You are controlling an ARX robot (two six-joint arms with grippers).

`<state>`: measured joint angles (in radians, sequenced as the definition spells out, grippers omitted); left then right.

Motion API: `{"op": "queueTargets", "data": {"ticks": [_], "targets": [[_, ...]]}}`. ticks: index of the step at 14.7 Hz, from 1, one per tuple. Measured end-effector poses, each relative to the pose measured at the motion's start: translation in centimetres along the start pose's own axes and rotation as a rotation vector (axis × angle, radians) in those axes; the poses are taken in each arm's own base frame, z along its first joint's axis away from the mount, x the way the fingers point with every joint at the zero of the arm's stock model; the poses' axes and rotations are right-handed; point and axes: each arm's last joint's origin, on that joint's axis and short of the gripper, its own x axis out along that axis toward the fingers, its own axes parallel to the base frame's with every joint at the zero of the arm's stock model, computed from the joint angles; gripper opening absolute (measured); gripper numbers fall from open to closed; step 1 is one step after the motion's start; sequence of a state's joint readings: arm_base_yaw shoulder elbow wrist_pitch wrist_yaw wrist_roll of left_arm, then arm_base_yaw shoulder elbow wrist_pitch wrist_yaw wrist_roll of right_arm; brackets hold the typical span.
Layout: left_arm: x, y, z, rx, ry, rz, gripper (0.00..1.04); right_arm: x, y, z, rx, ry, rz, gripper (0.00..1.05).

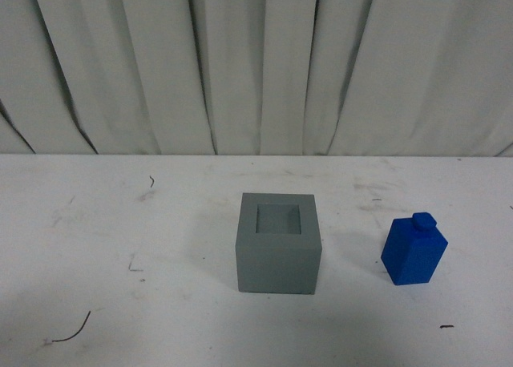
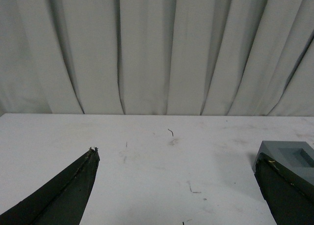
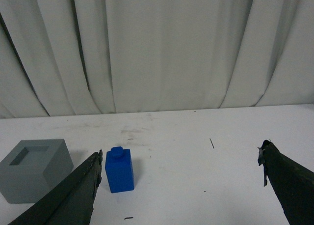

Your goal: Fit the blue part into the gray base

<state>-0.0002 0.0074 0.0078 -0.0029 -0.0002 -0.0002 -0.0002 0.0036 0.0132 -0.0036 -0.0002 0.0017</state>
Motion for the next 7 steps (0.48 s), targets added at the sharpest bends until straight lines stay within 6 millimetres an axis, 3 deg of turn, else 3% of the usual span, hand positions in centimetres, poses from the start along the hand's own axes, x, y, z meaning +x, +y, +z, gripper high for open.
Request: {"op": "queueTargets", "data": {"ticks": [7], "targets": [[0.0, 0.0, 0.0, 0.0, 0.0, 0.0, 0.98, 0.0, 0.0, 0.0, 0.0, 0.0, 0.0, 0.98]]}}
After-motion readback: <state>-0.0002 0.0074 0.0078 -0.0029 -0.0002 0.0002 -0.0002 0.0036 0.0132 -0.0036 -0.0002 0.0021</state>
